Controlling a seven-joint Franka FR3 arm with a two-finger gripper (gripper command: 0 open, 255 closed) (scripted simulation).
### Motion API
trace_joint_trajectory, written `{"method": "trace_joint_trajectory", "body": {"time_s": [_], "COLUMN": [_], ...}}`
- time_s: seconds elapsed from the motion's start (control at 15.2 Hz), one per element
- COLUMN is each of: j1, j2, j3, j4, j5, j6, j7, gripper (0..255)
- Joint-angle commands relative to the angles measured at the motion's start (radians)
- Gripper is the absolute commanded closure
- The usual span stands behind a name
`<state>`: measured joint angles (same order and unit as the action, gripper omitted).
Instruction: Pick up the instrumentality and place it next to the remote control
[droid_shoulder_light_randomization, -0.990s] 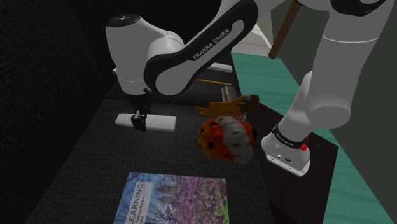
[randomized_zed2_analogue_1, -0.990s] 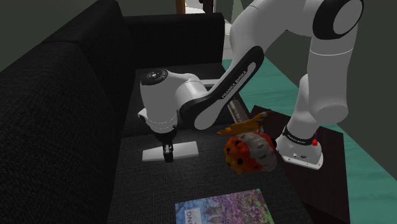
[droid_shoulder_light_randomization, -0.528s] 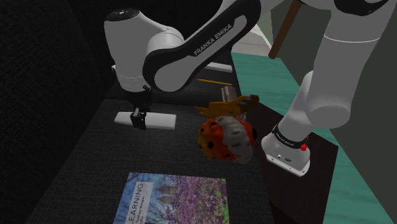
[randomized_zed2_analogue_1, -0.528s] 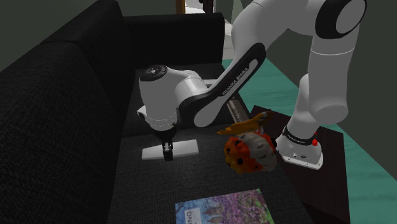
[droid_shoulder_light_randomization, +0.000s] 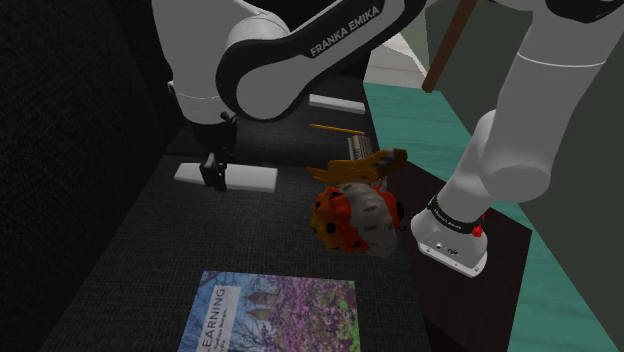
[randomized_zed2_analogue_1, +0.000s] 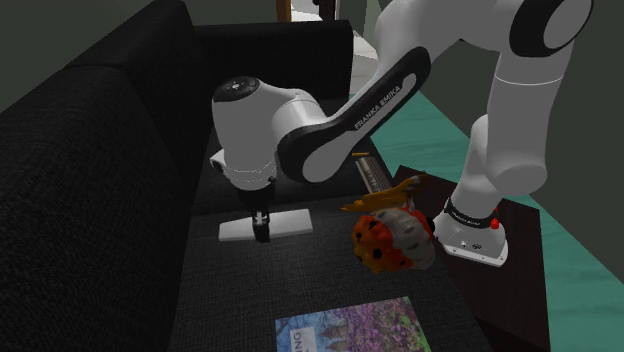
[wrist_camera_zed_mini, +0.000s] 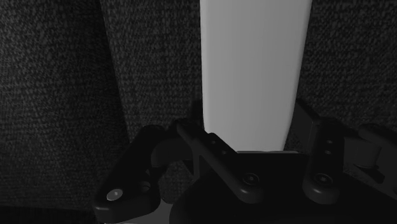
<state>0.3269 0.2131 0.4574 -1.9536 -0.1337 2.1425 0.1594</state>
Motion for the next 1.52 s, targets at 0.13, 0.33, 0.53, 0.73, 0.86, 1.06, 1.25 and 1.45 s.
{"method": "trace_joint_trajectory", "body": {"time_s": [0.13,0.33,0.53,0.73,0.86,1.06,1.25,1.45], "j1": [-0.004,-0.005,-0.052,-0.095,-0.123,-0.163,-0.202,-0.239], "j2": [-0.025,-0.038,-0.071,-0.095,-0.106,-0.116,-0.117,-0.109], "j3": [0.004,0.005,-0.02,-0.048,-0.067,-0.098,-0.129,-0.16], "j4": [0.025,0.044,0.007,-0.02,-0.032,-0.041,-0.04,-0.028], "j5": [0.016,0.024,0.044,0.059,0.066,0.074,0.078,0.079], "j6": [-0.047,-0.077,-0.066,-0.058,-0.055,-0.052,-0.052,-0.054], "j7": [-0.012,-0.017,-0.095,-0.172,-0.223,-0.296,-0.368,-0.438], "gripper": [255,255,255,255,255,255,255,255]}}
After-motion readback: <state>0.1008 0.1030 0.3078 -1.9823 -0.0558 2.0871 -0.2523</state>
